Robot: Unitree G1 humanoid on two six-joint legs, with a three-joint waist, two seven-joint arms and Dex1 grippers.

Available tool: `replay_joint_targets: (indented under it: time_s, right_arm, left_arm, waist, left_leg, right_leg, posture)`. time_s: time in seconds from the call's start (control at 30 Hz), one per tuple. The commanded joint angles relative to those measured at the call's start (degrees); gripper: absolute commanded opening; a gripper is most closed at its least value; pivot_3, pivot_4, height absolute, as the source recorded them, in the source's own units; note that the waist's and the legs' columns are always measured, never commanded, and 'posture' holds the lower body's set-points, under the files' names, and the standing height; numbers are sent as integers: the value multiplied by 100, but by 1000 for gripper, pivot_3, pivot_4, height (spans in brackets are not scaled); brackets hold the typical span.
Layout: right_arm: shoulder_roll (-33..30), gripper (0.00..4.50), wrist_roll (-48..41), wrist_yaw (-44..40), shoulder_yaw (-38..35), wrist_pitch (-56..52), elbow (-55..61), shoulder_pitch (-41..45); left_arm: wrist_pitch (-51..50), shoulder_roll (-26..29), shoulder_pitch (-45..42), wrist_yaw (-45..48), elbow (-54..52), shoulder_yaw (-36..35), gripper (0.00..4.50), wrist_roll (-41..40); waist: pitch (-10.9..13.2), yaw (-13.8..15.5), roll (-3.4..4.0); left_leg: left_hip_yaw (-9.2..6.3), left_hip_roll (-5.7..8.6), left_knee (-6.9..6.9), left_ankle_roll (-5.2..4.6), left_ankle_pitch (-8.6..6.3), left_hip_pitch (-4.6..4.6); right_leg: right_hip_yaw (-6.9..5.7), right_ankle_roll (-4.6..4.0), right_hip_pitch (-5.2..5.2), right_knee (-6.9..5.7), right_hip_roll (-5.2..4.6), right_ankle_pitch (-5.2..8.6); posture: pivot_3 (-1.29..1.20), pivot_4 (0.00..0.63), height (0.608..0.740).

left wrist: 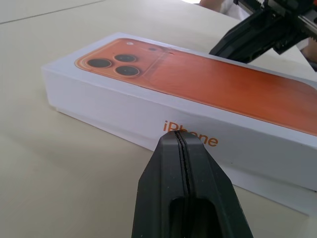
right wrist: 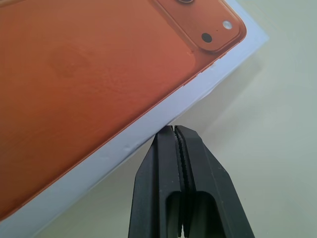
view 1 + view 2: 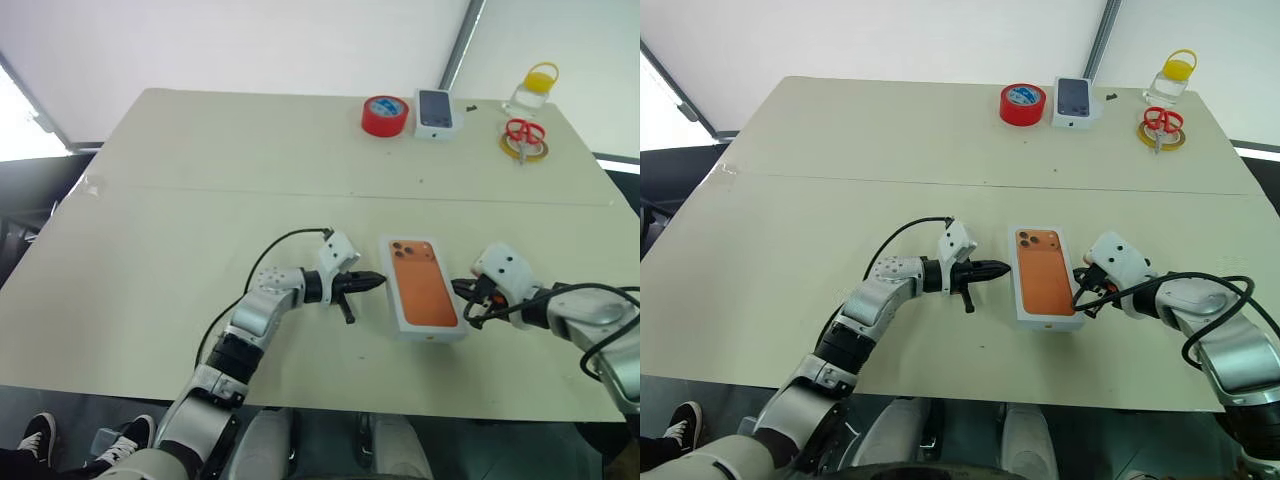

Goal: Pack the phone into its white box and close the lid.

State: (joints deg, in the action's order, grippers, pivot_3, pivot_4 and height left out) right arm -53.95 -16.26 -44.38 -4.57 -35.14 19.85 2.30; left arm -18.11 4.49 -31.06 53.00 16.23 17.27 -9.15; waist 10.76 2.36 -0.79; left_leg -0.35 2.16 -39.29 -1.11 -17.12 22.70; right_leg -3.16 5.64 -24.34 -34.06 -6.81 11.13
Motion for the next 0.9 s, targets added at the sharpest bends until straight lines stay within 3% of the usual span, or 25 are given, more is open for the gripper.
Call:
replay_joint_targets:
  time_s: [0.03, 0.4, 0.57, 0.77, 0.9]
  right_arm:
    - [-250, 52, 280, -277, 252, 354, 321, -234]
    - [-333, 52, 564, -231, 35, 463, -341, 68]
    - [-396, 52, 519, -247, -277, 522, -957, 470]
    - [488, 52, -983, -296, -1096, -556, -648, 964]
    - [547, 52, -2193, -803, -1402, -1386, 368, 307]
  left_arm:
    - [126, -32, 58, 54, -121, 152, 0, 21]
    - [259, 201, -27, -94, -34, -280, 0, -173]
    - [-291, -155, -489, -295, -130, -987, 0, -967]
    - [18, -771, -1095, -549, 690, -994, 0, -828]
    - [427, -920, -1389, -727, 1591, -695, 0, -326]
  waist:
    - [-1, 1, 0]
    - [0, -12, 0]
    - [1, -1, -1]
    - [0, -6, -3]
    - [0, 10, -2]
  left_leg:
    - [0, 0, 0, 0, 0, 0]
    - [2, -2, -1, 4, 3, -18]
    - [3, -1, -3, 5, 3, -17]
    - [2, 0, -4, 5, 3, -17]
    - [-2, 0, 4, 3, 2, -16]
  right_leg:
    - [0, 0, 0, 0, 0, 0]
    - [2, -5, 11, -6, 1, 1]
    - [2, -4, 11, -6, 0, -1]
    - [1, 0, 20, -2, 0, -3]
    - [-3, 0, 15, -4, 2, -3]
  posture:
    - [0, 150, 740]
    - [0, 150, 740]
    - [0, 150, 740]
    - [0, 150, 740]
    - [0, 150, 740]
